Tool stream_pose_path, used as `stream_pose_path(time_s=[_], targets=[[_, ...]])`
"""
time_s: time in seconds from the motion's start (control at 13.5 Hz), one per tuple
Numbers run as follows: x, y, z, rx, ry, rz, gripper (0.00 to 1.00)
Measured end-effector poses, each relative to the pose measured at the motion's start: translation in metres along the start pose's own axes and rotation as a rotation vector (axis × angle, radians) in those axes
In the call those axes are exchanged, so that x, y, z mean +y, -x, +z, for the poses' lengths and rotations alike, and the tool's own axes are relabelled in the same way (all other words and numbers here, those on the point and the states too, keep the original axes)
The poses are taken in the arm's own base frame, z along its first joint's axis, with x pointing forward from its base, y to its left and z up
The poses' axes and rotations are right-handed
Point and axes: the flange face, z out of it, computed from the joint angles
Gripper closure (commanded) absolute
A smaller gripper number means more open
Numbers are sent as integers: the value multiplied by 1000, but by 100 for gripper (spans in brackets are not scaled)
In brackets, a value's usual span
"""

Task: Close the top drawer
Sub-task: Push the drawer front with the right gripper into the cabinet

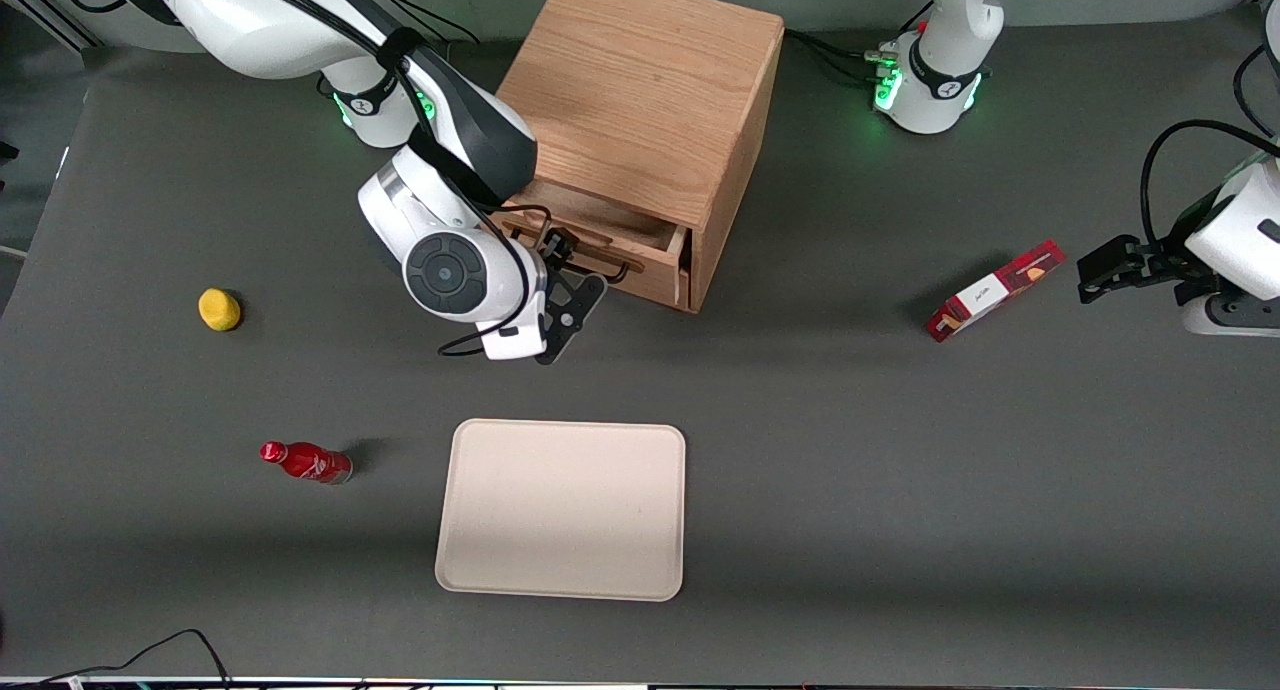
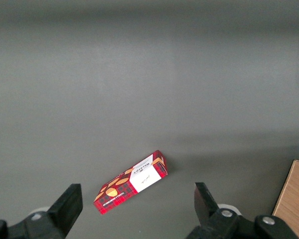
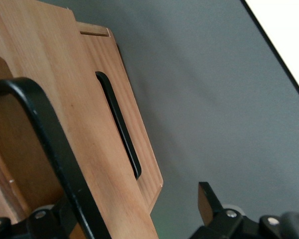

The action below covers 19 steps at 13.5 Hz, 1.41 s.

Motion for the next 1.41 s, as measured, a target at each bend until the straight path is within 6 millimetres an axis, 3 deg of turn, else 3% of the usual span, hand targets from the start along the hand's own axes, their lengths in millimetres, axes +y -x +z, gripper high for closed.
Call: stream_pose_path(time_s=[0.89,1.41], targets=[[-25,2,13,-64,-21,-18,0],[-28,7,7,-75,-24,-18,0]])
